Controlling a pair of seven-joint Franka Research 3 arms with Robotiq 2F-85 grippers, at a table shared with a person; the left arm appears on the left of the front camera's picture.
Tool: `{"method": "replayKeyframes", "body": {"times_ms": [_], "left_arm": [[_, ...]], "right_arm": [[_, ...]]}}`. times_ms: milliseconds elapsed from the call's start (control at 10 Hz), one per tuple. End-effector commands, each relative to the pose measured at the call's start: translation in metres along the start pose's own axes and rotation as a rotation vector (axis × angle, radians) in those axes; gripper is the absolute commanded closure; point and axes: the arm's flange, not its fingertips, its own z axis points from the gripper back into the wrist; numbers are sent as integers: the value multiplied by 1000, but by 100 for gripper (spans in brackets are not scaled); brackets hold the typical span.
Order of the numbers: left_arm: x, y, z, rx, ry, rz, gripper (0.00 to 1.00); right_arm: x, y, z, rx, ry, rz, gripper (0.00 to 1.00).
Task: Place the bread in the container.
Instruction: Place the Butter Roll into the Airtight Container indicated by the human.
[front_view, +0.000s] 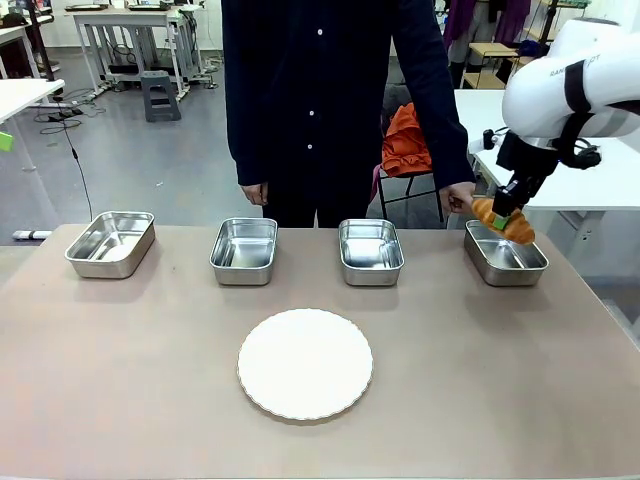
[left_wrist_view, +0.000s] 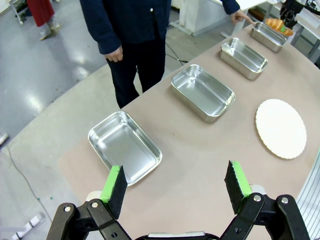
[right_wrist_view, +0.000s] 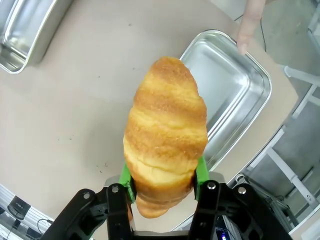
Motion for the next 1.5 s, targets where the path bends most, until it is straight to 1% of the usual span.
{"method": "replayKeyframes", "body": {"times_ms": [0,100,200,500,700,800,900,1400], "left_arm": [[0,-1,0,1,-1,-3,0],[0,-1,0,1,-1,-3,0],[0,-1,0,1,-1,-3,0],[0,-1,0,1,-1,-3,0],[0,-1,0,1,-1,-3,0],[0,-1,0,1,-1,-3,0],[0,-1,0,1,-1,-3,0],[0,-1,0,1,-1,-3,0]], "right_arm": [[-2,-3,-2,1,3,-5,50],[3,-24,-16,19,7,-70,50],[10,-38,-27,29,-11,-94,50],[18,-61,-46,33,-13,-100,50],[19,-68,-61,62,-8,-88,50],[18,-66,-64,63,-12,-119,28],[15,-67,-62,52,-16,-113,0],[11,-62,-57,11,-17,-116,0]]}}
